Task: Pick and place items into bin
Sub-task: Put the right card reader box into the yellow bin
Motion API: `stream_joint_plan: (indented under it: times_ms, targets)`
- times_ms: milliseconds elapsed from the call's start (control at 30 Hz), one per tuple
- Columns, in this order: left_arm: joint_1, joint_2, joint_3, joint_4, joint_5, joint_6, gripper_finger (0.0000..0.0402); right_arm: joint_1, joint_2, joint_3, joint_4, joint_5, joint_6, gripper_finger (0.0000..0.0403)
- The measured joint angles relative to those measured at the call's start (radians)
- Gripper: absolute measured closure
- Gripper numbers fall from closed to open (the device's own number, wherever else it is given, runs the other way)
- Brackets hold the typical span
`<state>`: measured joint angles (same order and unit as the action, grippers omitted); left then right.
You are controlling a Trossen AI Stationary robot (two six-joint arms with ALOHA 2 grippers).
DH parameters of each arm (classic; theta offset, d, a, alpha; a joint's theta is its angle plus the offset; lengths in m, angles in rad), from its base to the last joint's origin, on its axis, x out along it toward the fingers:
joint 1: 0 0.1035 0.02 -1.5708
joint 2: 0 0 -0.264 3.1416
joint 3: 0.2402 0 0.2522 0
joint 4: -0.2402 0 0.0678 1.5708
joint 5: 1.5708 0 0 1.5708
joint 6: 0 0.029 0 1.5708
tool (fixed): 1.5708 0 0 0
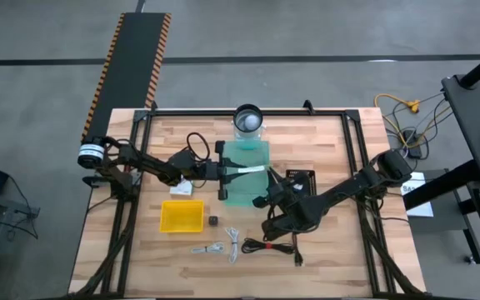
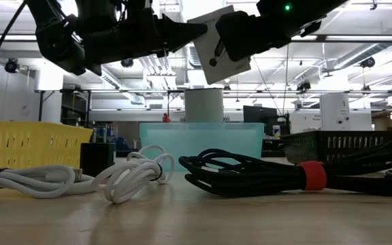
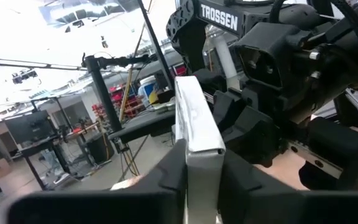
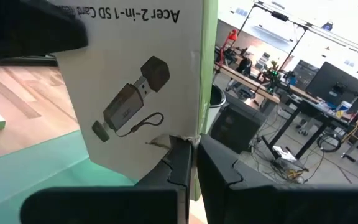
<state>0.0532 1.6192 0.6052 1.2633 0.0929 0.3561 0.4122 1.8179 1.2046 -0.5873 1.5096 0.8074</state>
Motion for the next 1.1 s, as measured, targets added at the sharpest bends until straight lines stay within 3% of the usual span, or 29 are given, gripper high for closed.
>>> stream_joint_plan:
  times_ms: [267,567,800,1000,1100]
  targets:
    - [-0.001,-0.006,-0.005,-0.013,-0.003,0.028,0.0375,0.000,0.000,0.011,-0.003,-0.021,-0.120,0.0383]
    - [0.000,-0.036,-0.045,-0.065,-0.134,0.048,0.0377,0.003,-0.021,0.014,-0.010,-0.038,-0.286,0.0307]
    - [-0.002,-0.114,-0.057,-0.253,-0.158,-0.007,0.0378,0.010,-0.093,0.018,-0.061,-0.103,-0.363,0.0275]
    - [-0.010,-0.215,-0.058,-0.348,-0.158,-0.010,0.0378,0.013,-0.129,0.016,-0.138,-0.158,-0.344,0.0277]
    - [-0.021,-0.301,-0.056,-0.497,-0.159,-0.075,0.0378,0.011,-0.132,0.016,-0.199,-0.157,-0.344,0.0283]
